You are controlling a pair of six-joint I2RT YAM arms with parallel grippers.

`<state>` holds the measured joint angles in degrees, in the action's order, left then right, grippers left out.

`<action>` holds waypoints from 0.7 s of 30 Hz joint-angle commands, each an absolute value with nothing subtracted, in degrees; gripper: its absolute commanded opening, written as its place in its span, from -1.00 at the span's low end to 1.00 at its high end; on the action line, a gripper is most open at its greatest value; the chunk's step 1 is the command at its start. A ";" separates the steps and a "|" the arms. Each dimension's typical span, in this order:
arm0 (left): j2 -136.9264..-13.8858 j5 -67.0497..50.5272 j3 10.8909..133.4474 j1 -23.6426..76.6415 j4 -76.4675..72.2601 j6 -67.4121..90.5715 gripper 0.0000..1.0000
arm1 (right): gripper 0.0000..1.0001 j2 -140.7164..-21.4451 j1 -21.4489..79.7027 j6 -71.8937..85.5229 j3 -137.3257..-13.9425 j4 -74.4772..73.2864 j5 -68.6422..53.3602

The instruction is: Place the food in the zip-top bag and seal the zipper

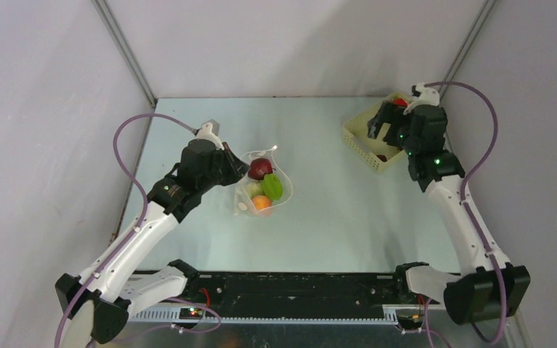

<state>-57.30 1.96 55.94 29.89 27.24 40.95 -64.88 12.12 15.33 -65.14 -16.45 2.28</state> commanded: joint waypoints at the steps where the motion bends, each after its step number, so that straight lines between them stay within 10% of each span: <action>1: -56.21 3.63 57.28 30.15 27.02 39.73 -1.00 | 0.99 -71.54 4.39 14.00 -70.12 -23.90 0.82; 21: -59.11 4.83 56.19 30.14 27.55 39.73 -1.00 | 0.73 -117.10 -1.58 12.85 -110.36 -47.53 4.67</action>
<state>-58.83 3.49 55.94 29.89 27.88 40.93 -113.75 -1.52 13.21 -104.99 -42.35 3.92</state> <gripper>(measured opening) 0.007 0.896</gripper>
